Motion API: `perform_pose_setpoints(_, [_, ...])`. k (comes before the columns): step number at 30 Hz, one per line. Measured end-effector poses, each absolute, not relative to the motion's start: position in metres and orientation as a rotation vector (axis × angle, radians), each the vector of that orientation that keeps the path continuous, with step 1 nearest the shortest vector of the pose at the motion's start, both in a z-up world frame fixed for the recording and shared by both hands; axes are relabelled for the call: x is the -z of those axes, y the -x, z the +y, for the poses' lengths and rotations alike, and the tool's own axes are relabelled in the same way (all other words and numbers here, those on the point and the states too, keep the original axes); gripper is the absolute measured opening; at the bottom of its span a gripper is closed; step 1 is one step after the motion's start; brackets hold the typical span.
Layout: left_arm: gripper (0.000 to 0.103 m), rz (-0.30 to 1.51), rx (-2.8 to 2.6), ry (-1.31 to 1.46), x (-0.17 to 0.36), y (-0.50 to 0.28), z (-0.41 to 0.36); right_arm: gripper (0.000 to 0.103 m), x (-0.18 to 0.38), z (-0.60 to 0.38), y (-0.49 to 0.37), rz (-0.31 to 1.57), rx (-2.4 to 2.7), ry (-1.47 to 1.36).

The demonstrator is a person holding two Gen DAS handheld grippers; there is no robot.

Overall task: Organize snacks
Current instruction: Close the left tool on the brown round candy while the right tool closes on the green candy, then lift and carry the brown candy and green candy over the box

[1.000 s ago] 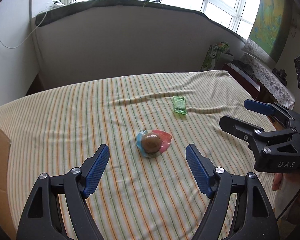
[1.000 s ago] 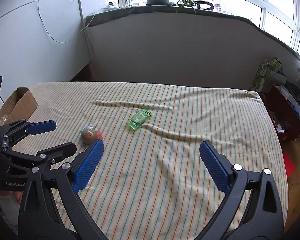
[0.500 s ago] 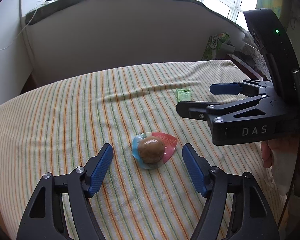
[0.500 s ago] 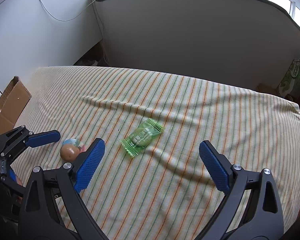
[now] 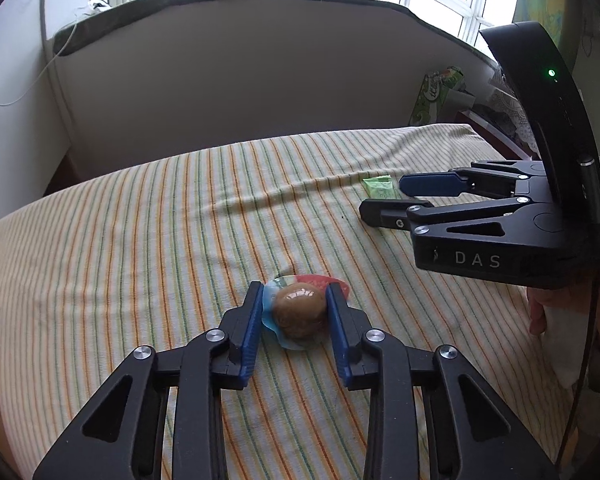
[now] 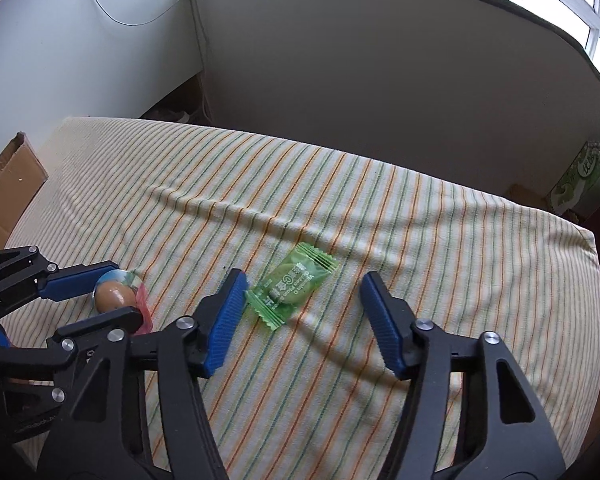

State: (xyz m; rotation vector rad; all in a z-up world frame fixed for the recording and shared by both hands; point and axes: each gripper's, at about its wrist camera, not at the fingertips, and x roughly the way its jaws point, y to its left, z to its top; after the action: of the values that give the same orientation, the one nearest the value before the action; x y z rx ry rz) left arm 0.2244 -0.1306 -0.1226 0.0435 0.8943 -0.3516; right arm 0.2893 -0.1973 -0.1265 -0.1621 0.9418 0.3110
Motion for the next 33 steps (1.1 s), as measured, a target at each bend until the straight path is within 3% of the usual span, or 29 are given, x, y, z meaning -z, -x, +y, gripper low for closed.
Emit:
perform_pose_setpoints(2, [0.028, 0.895, 0.358, -0.029, 0.123, -0.224, -0.128, 0.029, 0.126, -0.2, -0.29, 0.935, -0.312, 0.155])
perform_pose_setpoints(4, [0.028, 0.894, 0.363, -0.015, 0.122, -0.222, -0.124, 0.025, 0.123, -0.206, -0.288, 0.931, -0.315, 0.147])
perform_pose_setpoints(20, [0.027, 0.838, 0.41, 0.067, 0.1, -0.2, -0.096, 0.023, 0.104, -0.221, -0.254, 0.87, -0.314, 0.087])
perform_pose_setpoints(33, [0.027, 0.691, 0.386, 0.087, 0.034, -0.126, -0.061, 0.023, 0.056, -0.22, -0.161, 0.751, -0.298, -0.018])
